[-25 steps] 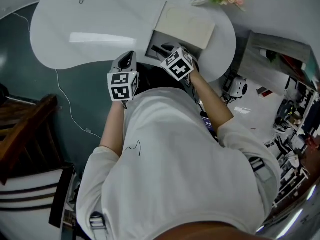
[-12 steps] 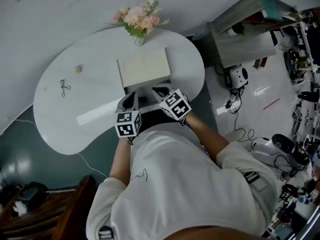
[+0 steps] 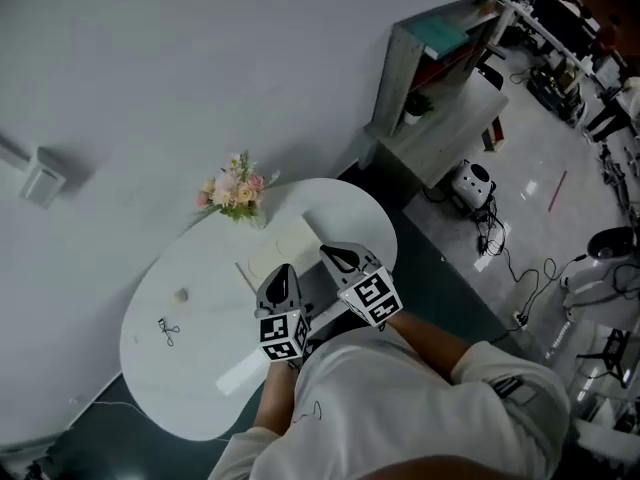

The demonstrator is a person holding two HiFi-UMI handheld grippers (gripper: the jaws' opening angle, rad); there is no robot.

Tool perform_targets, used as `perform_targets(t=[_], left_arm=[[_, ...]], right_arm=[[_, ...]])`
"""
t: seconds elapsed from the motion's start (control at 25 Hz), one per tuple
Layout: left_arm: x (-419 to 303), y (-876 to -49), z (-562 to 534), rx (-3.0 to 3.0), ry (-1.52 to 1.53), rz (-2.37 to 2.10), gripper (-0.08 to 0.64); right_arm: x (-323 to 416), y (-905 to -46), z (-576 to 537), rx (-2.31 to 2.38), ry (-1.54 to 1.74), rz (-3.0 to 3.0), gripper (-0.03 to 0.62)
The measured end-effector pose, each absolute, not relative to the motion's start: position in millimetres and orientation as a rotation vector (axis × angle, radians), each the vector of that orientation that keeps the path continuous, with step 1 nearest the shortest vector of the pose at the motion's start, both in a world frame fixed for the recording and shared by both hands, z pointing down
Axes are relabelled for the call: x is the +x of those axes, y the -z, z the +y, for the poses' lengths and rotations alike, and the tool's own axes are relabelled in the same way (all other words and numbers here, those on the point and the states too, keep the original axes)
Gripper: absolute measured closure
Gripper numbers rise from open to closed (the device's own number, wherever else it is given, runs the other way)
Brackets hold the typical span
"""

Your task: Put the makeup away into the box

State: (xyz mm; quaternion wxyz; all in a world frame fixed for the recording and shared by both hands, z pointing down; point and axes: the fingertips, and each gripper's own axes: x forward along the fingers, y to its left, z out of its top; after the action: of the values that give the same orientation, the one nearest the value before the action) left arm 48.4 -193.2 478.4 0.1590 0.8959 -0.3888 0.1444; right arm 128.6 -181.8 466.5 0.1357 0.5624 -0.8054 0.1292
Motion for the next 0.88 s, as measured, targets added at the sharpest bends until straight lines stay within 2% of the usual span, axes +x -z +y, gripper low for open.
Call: perform_targets(t=[0.4,0.88], left_arm=[[28,-378,-210,2.705,-0.190,-1.271,0.538],[6,-372,-209,2.675,-0.132,-1.345,0.538]], right_arm=[[146,-344,-194,1.868,-0.155,-2.412,0.594],[134,-339,-196,1.831,-0.133,-2.432,0.594]])
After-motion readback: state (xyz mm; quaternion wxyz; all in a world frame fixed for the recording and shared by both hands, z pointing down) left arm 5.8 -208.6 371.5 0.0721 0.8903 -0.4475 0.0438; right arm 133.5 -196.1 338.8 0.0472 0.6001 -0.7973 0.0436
